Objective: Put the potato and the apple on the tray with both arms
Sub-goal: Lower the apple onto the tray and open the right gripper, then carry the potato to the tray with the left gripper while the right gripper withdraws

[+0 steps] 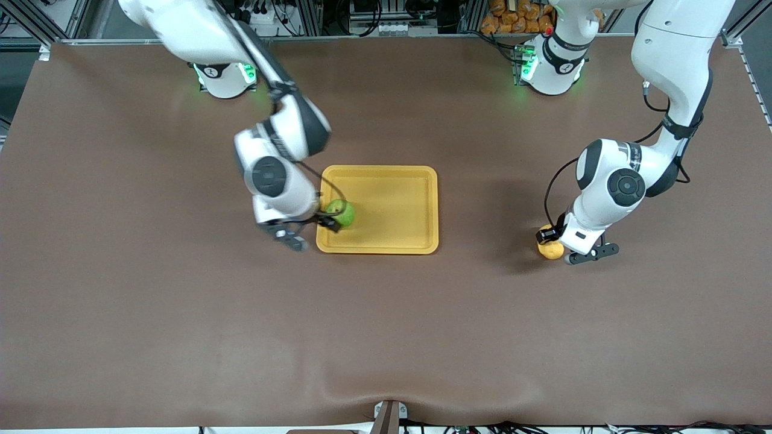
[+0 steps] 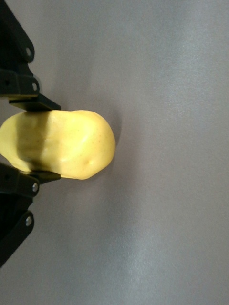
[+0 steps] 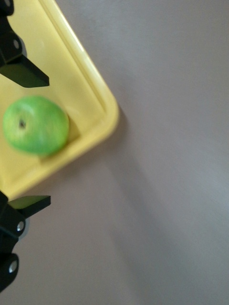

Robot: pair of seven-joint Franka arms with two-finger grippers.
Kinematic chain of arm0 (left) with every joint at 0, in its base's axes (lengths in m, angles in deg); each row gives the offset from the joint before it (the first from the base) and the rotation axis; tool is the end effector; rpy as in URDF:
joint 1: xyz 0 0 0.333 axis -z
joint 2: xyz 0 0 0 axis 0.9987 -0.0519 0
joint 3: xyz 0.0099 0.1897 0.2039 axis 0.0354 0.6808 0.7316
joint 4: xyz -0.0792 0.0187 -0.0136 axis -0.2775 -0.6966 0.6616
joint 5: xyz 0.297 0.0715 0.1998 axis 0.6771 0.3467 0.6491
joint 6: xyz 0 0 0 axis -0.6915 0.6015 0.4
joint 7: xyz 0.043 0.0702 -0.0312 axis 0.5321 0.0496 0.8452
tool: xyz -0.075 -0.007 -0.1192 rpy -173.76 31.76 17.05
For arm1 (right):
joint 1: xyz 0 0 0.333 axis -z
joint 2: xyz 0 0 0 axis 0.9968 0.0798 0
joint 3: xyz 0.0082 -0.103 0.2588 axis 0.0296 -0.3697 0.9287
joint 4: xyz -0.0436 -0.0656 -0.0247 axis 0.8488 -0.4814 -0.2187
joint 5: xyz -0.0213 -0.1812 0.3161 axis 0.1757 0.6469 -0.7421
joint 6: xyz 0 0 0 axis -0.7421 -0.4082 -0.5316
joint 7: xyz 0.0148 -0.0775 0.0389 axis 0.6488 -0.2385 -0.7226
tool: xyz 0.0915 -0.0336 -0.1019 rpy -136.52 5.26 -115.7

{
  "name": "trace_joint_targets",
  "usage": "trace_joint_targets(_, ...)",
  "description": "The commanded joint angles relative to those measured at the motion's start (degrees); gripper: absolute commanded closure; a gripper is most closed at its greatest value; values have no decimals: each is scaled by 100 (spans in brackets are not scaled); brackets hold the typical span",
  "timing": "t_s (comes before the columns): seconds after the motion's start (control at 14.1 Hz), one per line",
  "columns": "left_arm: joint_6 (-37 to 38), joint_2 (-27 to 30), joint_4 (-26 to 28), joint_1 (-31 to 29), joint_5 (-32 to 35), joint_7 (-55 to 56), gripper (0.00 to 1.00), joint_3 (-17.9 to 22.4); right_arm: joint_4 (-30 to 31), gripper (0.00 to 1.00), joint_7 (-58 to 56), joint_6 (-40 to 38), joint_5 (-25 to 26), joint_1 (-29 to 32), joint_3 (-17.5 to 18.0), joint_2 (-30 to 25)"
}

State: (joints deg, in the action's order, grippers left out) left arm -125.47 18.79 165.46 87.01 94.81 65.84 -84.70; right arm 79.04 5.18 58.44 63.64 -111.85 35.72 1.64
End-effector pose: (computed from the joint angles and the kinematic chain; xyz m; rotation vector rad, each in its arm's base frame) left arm 0.5364 -0.0848 0.1630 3.1177 0.3726 0.0310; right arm 0.5316 0.2720 0.2700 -3.0030 0.8232 0.2461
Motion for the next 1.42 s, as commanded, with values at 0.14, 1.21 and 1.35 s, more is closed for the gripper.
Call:
trace_joint_targets(0.14,-72,-8,-50,150,139,203,100,-6,285,0,-2180,-1163,-56,1707,94,-1275)
trace_joint_targets(1.21,2301,442,-1298,369,130,2644,100,-1728,-849,0,-4910,-3415,611,2853,-248,-2886)
trace_joint_targets(1.35,2301,249,-1420,799,130,3075,100,-1720,-858,0,-4919,-3398,576,2889,-240,-2877)
